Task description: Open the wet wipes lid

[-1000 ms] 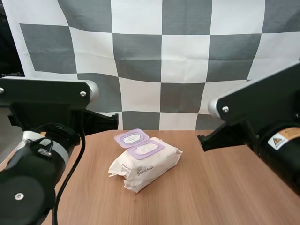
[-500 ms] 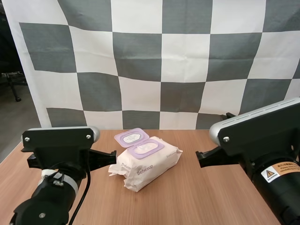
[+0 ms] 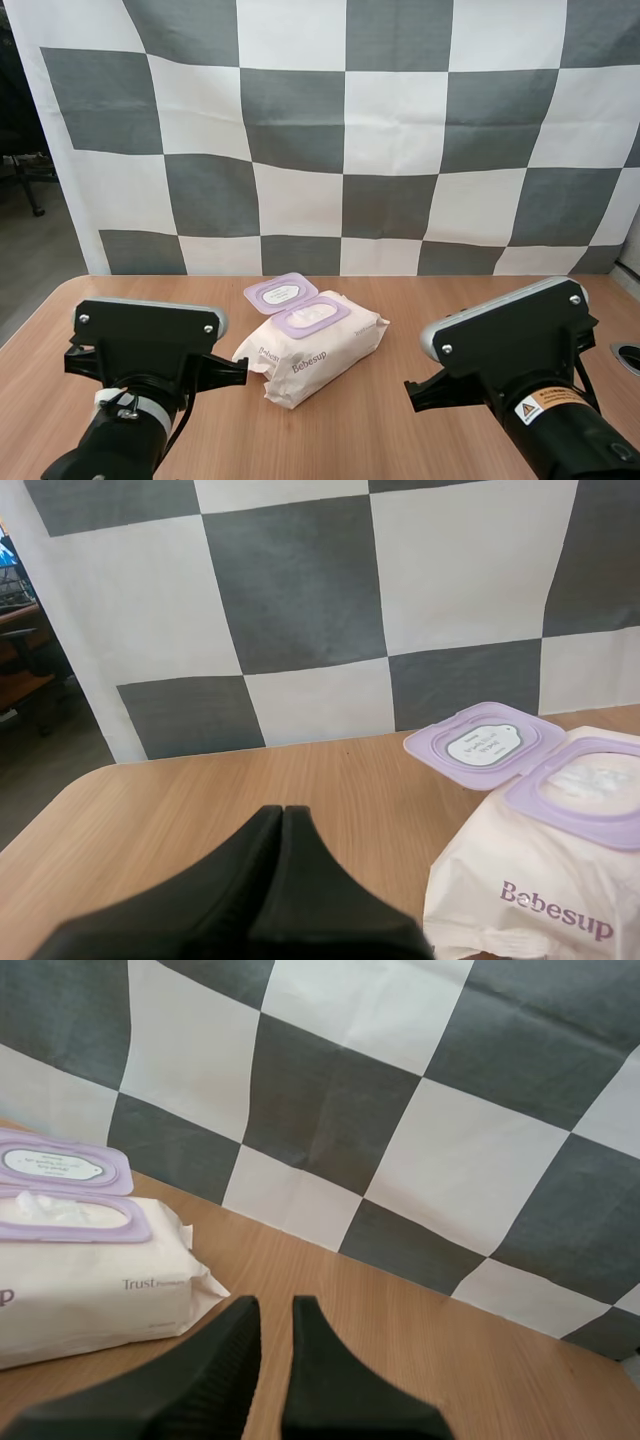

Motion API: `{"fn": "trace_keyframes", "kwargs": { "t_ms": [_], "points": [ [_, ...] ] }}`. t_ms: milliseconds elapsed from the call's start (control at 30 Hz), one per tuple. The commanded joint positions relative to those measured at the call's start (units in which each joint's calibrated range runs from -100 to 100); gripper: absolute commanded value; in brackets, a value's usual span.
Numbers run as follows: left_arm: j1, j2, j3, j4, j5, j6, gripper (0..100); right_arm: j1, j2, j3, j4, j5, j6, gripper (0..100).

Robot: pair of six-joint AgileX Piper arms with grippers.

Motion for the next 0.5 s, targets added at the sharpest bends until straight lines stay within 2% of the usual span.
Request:
{"fn": "trace_keyframes", "kwargs": {
  "t_ms": [0, 233, 367, 467],
  "points": [
    [-0.26, -0.1, 0.0, 1.8, 2.3, 0.5, 0, -0.5, 0.0, 0.0, 0.1, 0.0, 0.0, 22],
    [-3.81, -0.2, 0.0, 0.8, 0.9, 0.6, 0, -0.7, 0.0, 0.0, 0.1, 0.0, 0.0, 22],
    [-6.75, -1.6, 0.0, 0.7, -4.2, 0.6, 0, -0.7, -0.1, 0.5, 0.1, -0.1, 0.0, 22],
    [-9.45, -3.6, 0.0, 0.5, -7.8, 0.6, 0, -0.7, -1.7, 5.9, 0.1, -6.5, 0.0, 22]
  ]
}}
